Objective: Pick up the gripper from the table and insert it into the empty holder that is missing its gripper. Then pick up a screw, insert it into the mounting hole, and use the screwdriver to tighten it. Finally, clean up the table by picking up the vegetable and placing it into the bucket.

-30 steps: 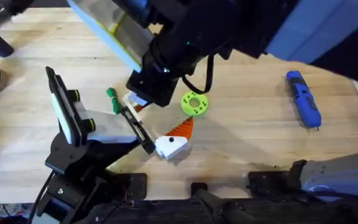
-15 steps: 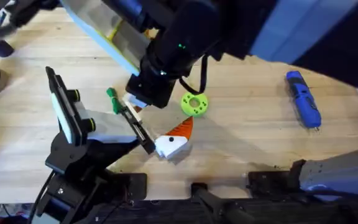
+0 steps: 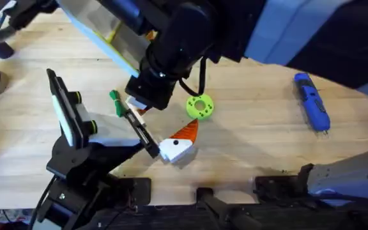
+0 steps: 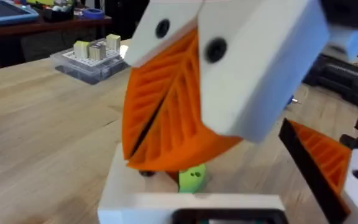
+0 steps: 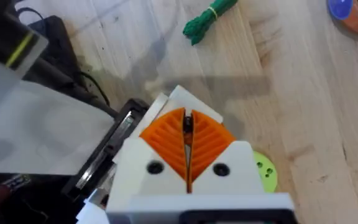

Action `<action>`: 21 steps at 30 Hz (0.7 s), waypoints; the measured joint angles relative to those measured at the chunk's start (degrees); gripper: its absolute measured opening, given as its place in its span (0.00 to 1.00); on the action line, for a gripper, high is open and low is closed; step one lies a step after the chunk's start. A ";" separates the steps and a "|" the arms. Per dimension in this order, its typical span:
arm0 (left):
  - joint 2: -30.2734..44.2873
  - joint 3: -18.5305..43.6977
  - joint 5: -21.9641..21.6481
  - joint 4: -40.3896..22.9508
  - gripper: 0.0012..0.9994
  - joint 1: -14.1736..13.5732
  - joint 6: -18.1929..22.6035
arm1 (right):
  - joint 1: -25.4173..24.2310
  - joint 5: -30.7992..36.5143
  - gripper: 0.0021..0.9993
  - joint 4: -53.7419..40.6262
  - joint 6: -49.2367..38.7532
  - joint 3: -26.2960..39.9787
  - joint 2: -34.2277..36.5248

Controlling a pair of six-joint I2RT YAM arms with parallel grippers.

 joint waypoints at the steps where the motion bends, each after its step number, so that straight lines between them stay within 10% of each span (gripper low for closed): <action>1: -0.01 0.00 0.01 0.00 0.99 0.00 0.00 | 0.00 0.00 0.00 0.04 0.00 0.00 0.00; 21: 0.00 -0.02 0.19 0.00 0.99 0.00 0.04 | 0.48 3.15 0.00 0.42 0.01 0.00 0.00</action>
